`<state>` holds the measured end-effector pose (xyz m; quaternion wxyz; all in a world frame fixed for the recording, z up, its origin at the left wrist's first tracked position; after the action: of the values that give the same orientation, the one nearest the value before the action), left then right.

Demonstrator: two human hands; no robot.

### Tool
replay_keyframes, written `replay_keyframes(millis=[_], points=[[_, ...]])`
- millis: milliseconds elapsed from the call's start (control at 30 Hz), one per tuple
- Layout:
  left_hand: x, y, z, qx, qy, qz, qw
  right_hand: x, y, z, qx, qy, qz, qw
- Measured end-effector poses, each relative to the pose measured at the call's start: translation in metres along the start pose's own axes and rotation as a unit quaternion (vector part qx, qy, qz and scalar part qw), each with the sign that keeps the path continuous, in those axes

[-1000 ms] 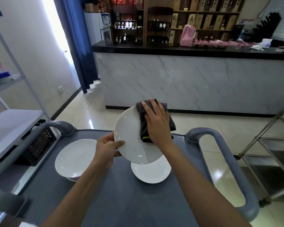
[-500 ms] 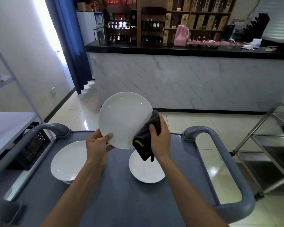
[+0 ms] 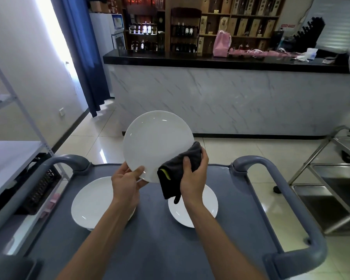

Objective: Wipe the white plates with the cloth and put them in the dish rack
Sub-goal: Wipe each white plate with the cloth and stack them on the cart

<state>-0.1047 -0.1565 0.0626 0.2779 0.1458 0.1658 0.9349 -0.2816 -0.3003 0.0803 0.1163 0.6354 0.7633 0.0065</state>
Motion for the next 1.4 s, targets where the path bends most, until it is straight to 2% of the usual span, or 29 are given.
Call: replay_keyframes(millis=[100, 200, 333, 433, 500, 733, 867, 1000, 1100, 1200, 1300, 1333, 1400], points=[[-0.012, -0.013, 0.01, -0.034, -0.003, -0.021, 0.999, -0.011, 0.008, -0.017, 0.053, -0.052, -0.016, 0.997], [-0.024, -0.024, 0.025, -0.084, 0.008, -0.047, 0.995, -0.021, 0.021, -0.04, 0.14, -0.132, -0.061, 0.979], [-0.032, -0.023, 0.05, -0.179, 0.055, -0.112, 0.976, -0.03, 0.041, -0.07, 0.231, -0.23, -0.121, 0.938], [-0.037, -0.024, 0.058, -0.221, 0.07, -0.131, 0.964, -0.027, 0.06, -0.084, 0.293, -0.285, -0.178, 0.895], [-0.04, -0.024, 0.064, -0.226, 0.079, -0.142, 0.96, -0.028, 0.063, -0.088, 0.297, -0.278, -0.189, 0.894], [-0.05, -0.021, 0.078, -0.242, 0.107, -0.161, 0.951, -0.031, 0.055, -0.089, 0.255, -0.206, -0.165, 0.93], [-0.051, -0.018, 0.072, -0.233, 0.101, -0.18, 0.95, -0.024, 0.052, -0.089, 0.246, -0.208, -0.142, 0.936], [-0.055, -0.021, 0.057, -0.213, 0.077, -0.179, 0.957, -0.01, 0.052, -0.092, 0.257, -0.253, -0.123, 0.924], [-0.055, -0.021, 0.045, -0.176, 0.056, -0.177, 0.967, 0.003, 0.05, -0.099, 0.269, -0.325, -0.1, 0.901], [-0.056, -0.029, 0.032, -0.166, 0.021, -0.153, 0.974, 0.01, 0.045, -0.101, 0.284, -0.358, -0.085, 0.885], [-0.057, -0.052, 0.008, -0.139, -0.082, -0.081, 0.983, 0.015, 0.037, -0.104, 0.281, -0.394, -0.074, 0.872], [-0.054, -0.058, -0.003, -0.145, -0.135, -0.076, 0.977, 0.018, 0.034, -0.106, 0.279, -0.411, -0.074, 0.865], [-0.042, -0.057, -0.024, -0.159, -0.241, -0.114, 0.951, 0.023, 0.032, -0.105, 0.28, -0.44, -0.078, 0.849]])
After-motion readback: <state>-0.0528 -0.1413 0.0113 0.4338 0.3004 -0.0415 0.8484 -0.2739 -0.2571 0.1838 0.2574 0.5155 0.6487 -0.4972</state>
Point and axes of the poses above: each hand's wrist, its own x-axis away from the middle knuckle, its own y-axis out of the palm, z = x × y, the point moved 9 cm from there along -x, towards the middle knuckle, and after that the axes turned 3 degrees about -x, right-handed, at the moved point
